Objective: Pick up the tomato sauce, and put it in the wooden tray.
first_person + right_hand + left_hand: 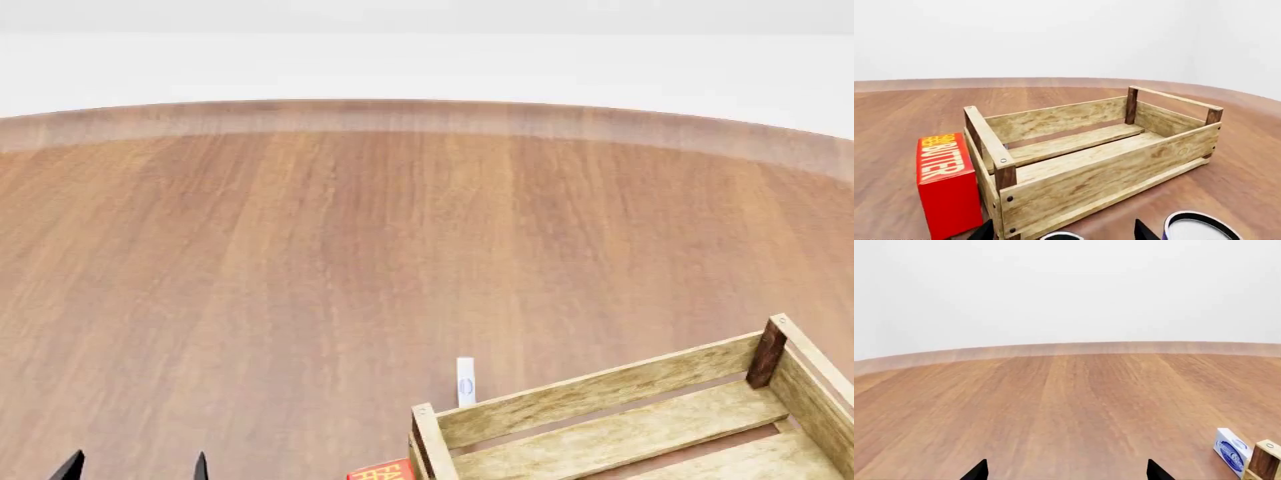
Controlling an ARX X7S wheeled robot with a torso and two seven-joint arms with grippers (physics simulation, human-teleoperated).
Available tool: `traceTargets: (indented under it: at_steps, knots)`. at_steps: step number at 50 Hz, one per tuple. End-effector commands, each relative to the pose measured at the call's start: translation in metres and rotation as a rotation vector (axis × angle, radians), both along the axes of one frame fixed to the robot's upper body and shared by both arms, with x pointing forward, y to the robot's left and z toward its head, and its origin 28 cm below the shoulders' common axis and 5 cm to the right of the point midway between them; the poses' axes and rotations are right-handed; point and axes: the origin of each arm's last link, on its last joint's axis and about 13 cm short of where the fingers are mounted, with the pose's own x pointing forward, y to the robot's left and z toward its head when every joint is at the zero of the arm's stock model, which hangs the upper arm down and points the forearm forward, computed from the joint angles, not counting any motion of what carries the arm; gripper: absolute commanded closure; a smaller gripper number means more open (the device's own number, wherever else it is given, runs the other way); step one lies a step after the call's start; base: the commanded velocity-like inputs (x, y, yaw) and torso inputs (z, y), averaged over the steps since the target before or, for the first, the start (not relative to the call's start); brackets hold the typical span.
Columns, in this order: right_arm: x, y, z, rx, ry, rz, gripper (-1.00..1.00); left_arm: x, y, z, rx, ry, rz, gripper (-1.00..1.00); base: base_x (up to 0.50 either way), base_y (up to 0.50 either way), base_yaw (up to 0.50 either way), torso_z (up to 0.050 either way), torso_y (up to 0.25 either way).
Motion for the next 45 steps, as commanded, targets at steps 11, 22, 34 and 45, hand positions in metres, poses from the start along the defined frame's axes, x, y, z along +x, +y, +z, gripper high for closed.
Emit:
traceTargets:
  at_steps: [11,22,34,45]
  knots:
    - [-0.001,0.000,-0.007,0.027,0.028,0.004,-1.00,0.000,0.000,-0.001,0.000,0.000,0.002,-1.00,0.00,0.00,0.00,0.000,0.000]
    - [0.000,0.002,-0.011,0.015,0.059,0.042,-1.00,0.000,0.000,-0.001,0.001,-0.001,0.002,-1.00,0.00,0.00,0.00,0.000,0.000]
    - [0.002,0.001,-0.012,0.037,0.070,0.037,-1.00,-0.001,0.000,0.000,0.001,-0.001,0.002,-1.00,0.00,0.00,0.00,0.000,0.000]
    - [0.004,-0.001,-0.015,0.047,0.072,0.005,-1.00,0.000,0.000,0.000,0.000,-0.001,0.004,-1.00,0.00,0.00,0.00,0.000,0.000]
